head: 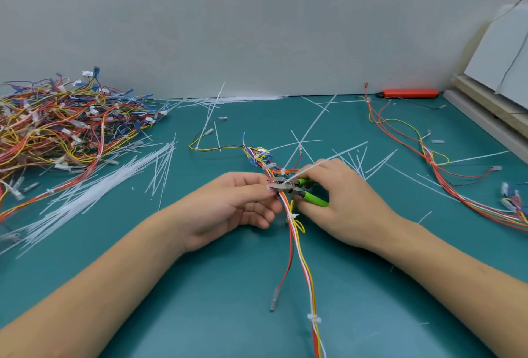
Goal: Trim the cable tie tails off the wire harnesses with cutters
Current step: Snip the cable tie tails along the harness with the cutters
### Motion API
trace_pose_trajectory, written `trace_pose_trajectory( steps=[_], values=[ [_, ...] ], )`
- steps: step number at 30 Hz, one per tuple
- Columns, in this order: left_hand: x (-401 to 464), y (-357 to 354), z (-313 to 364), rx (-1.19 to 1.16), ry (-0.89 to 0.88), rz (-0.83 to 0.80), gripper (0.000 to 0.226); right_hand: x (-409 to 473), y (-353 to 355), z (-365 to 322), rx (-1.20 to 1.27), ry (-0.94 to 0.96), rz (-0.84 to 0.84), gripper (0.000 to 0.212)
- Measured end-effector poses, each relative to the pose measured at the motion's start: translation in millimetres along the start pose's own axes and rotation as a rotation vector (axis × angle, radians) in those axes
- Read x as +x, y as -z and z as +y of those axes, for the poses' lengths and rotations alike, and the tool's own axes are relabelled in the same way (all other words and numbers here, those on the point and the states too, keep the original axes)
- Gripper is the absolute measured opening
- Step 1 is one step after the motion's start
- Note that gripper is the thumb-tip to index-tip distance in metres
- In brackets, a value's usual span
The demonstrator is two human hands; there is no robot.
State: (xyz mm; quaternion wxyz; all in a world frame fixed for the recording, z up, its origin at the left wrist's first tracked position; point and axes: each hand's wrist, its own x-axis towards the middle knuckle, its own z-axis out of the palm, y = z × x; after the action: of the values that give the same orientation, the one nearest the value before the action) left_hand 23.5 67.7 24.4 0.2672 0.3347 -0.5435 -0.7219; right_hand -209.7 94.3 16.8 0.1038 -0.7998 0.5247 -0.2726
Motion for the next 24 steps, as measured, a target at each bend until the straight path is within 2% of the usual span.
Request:
trace_pose_trajectory(
  steps=[1,4,10,15,18,24],
  values=[
    [-0.1,0.0,0.2,0.001,0.0,-0.003,0.019,0.3,0.5,0.5,0.003,-0.001,-0.001,0.007],
    [-0.8,0.6,0.9,-0.003,0.0,-0.007,0.022,-0.5,-0.7,2.4,0.064,-0.055,0.006,0.019],
    [-1.7,0.0,2.3,-0.009,-0.004,-0.018,0.025,-2.1,-2.4,0.8,0.094,-0.067,0.02,0.029],
    [-1.8,-0.4,2.0,-0.02,-0.001,-0.002,0.025,-1.8,-3.4,-0.7,0.112,-0.035,0.019,0.009],
    [-1.0,-0.5,1.7,-0.022,0.001,0.002,0.025,-1.1,-1.8,-1.2,0.091,-0.029,0.021,0.022],
    [-0.7,0.2,1.4,-0.02,-0.001,-0.008,0.019,-0.7,-0.6,-0.9,0.083,-0.035,0.007,0.026]
  ],
)
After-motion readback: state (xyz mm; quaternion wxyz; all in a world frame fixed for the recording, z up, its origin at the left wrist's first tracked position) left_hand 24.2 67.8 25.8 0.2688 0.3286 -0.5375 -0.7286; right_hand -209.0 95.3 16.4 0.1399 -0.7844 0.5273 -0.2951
